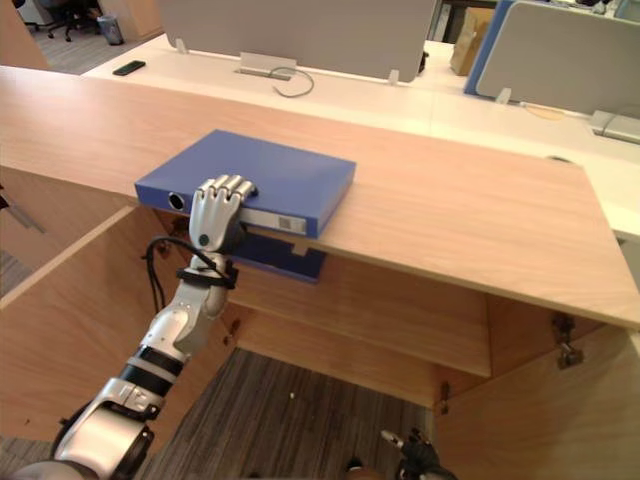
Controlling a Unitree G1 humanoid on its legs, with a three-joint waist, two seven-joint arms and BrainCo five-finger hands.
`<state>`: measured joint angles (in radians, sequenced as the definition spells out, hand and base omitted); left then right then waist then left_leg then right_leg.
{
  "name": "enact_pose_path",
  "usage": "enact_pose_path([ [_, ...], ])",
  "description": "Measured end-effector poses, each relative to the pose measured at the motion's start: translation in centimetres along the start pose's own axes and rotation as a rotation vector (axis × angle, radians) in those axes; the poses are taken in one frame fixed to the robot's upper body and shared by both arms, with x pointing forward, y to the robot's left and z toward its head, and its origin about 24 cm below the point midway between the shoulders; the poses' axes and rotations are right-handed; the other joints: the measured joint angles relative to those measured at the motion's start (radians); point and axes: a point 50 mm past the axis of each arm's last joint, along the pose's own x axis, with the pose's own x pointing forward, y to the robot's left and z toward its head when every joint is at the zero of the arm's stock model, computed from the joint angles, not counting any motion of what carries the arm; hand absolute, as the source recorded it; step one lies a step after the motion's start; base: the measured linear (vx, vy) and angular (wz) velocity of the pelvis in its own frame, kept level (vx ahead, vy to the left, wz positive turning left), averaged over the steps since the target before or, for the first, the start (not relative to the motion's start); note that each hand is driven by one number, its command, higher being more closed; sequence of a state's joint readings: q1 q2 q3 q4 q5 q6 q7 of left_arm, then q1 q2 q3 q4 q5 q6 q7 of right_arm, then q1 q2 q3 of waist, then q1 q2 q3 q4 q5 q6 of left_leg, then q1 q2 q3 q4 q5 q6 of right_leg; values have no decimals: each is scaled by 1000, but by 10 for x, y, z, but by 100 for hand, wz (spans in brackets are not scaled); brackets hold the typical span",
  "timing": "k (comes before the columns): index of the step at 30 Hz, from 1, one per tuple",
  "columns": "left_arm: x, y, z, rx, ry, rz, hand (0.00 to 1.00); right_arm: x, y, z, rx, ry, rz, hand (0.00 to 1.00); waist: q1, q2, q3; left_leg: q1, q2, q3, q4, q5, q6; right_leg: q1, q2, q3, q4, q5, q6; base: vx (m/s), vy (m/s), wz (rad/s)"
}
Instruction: Walk over to the cabinet, pick up the folder, carry it to the office cabinet, place the folder inside the office cabinet, then close the office cabinet door
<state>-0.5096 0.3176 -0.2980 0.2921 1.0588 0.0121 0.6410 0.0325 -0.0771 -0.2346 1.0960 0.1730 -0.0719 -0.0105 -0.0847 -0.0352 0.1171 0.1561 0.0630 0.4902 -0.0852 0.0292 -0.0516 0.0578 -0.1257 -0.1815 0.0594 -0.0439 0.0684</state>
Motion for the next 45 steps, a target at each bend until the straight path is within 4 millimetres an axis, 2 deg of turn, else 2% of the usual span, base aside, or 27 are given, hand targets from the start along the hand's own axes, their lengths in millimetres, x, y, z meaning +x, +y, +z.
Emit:
enact_pose_path([
  [4,5,1,0,-1,6,12,100,0,1,1,-3,-4,4,0,-1,7,4,2,0,4,0,-3,1,-3,-3,6,6,0,0,-14,-12,-5],
  [6,9,8,1,-7,13,39,100,-1,7,11,-74,-60,46,0,0,13,11,0,4,14,0,-5,2,-20,-2,20,19,0,0,-29,-14,-17],
  [7,12,15,5,-25,10,70,100,-6,13,23,-114,-140,90,0,-1,17,14,-9,3,20,0,-6,3,-35,-3,24,29,0,0,-25,-9,-14],
  [11,8,44,28,-184,16,200,100,-34,28,60,-111,-405,262,0,-6,18,16,-13,4,37,5,-11,11,-61,1,24,73,0,0,1,-10,-12],
  [13,3,55,35,-248,2,241,100,-47,31,70,-137,-486,333,0,-5,18,16,-13,5,47,9,-18,14,-75,0,25,93,0,0,-14,-7,-15],
  [18,-5,84,46,-435,-46,322,100,-79,27,79,-131,-591,523,0,0,20,21,-10,6,68,67,-63,21,-78,-13,25,125,-1,0,-25,9,-14],
  [21,-9,99,50,-530,-87,342,100,-91,23,82,-138,-621,593,0,1,22,22,-11,6,82,85,-79,23,-88,-16,30,139,-1,0,-28,8,-20],
  [23,-11,109,54,-679,-135,336,100,-102,19,89,-163,-657,657,0,15,27,26,-11,4,106,94,-87,24,-106,-18,54,154,-1,0,-25,5,-29],
  [27,-14,114,56,-858,-167,295,100,-118,14,104,-163,-733,721,0,5,36,31,-7,0,114,95,-89,26,-112,-20,61,163,-1,0,-10,-11,-9],
  [30,-16,118,49,-995,-147,289,100,-128,3,119,-119,-815,722,0,-8,39,32,-5,-5,119,95,-91,28,-116,-20,72,169,-1,1,-6,-16,-8],
  [33,-18,123,33,-1193,-89,312,100,-146,-11,145,-21,-977,696,0,-18,45,29,-6,-8,131,95,-98,27,-136,-22,85,188,-2,2,-9,-17,-15],
  [35,-20,125,21,-1299,-48,337,100,-166,-20,170,87,-1161,681,0,-31,46,28,-1,-13,140,95,-98,29,-143,-25,93,202,-2,2,-10,-5,-11],
  [37,-21,125,16,-1401,-36,349,100,-183,-21,186,143,-1297,702,0,-32,47,27,3,-17,150,95,-100,32,-145,-26,106,203,-2,2,-8,6,-13],
  [39,-21,123,14,-1522,-41,341,100,-202,-17,201,169,-1437,732,0,-32,48,26,3,-23,150,94,-101,33,-146,-32,106,203,-2,2,-3,4,-4],
  [42,-22,113,11,-1643,-29,302,100,-217,-14,215,192,-1556,721,0,-31,50,22,3,-27,148,95,-99,37,-144,-37,106,203,-2,2,2,-1,1],
  [45,-23,100,5,-1740,26,281,100,-221,-16,223,219,-1610,637,0,-30,55,15,2,-30,142,95,-97,42,-143,-40,105,203,1,7,18,-5,5],
])
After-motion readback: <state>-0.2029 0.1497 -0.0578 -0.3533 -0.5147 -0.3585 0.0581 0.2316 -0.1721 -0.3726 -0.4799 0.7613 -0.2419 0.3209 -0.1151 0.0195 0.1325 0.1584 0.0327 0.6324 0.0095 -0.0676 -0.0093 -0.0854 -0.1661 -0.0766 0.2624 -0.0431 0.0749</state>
